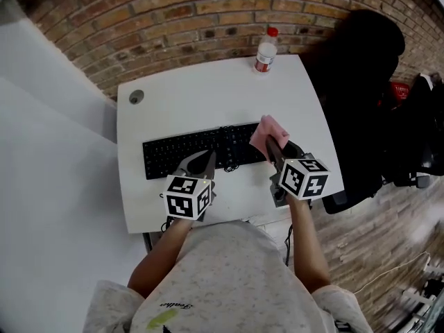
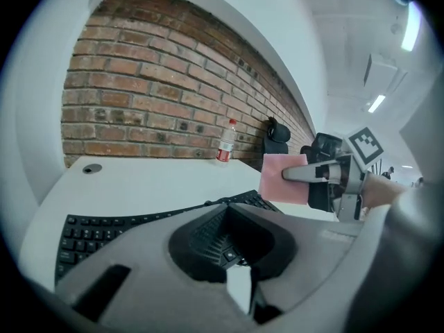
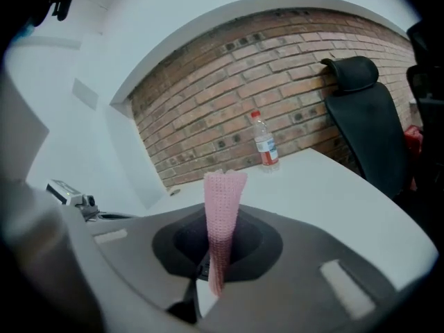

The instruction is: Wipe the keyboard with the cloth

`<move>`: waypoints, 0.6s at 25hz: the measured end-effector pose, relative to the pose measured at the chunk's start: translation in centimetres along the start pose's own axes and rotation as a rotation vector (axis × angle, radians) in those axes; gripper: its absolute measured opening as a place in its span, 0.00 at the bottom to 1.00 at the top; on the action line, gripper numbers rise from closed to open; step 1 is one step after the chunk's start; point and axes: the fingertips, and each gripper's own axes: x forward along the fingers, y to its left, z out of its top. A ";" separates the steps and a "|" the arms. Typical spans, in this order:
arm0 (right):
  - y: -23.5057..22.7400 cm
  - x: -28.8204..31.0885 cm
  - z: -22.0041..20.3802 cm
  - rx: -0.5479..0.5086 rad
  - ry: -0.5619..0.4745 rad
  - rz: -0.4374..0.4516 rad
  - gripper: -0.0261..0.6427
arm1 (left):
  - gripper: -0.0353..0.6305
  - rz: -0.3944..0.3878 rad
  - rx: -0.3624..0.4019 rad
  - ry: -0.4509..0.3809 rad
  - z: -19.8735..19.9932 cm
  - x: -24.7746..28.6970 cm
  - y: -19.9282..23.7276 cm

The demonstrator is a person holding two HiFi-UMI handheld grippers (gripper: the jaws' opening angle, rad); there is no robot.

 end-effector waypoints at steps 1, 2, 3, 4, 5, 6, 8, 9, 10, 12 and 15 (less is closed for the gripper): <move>1.0 0.3 0.6 -0.024 -0.009 0.015 0.08 | 0.05 0.012 -0.004 -0.013 0.4 -0.6 0.5; 2.1 0.5 1.1 -0.046 -0.018 0.031 0.08 | 0.05 0.024 -0.008 -0.025 0.7 -1.1 1.0; 3.2 0.7 1.7 -0.068 -0.027 0.045 0.08 | 0.05 0.035 -0.012 -0.038 1.1 -1.7 1.5; 4.3 1.0 2.1 -0.091 -0.036 0.058 0.08 | 0.05 0.046 -0.017 -0.051 1.5 -2.3 2.0; 5.4 1.2 2.6 -0.117 -0.045 0.070 0.08 | 0.05 0.057 -0.020 -0.064 1.9 -2.9 2.5; 6.4 1.5 3.0 -0.142 -0.052 0.082 0.08 | 0.05 0.068 -0.022 -0.078 2.2 -3.4 3.0; 8.4 2.1 3.5 -0.188 -0.065 0.109 0.08 | 0.05 0.090 -0.028 -0.110 2.8 -4.6 4.0; 9.3 2.3 3.6 -0.207 -0.070 0.118 0.08 | 0.05 0.098 -0.033 -0.124 3.0 -5.1 4.5; 10.1 2.4 3.7 -0.224 -0.076 0.123 0.08 | 0.05 0.104 -0.036 -0.135 3.2 -5.6 4.9; 11.6 2.5 3.7 -0.257 -0.090 0.129 0.08 | 0.05 0.112 -0.039 -0.152 3.6 -6.4 5.6; 13.3 2.7 3.7 -0.315 -0.106 0.133 0.08 | 0.05 0.125 -0.039 -0.172 4.1 -7.3 6.4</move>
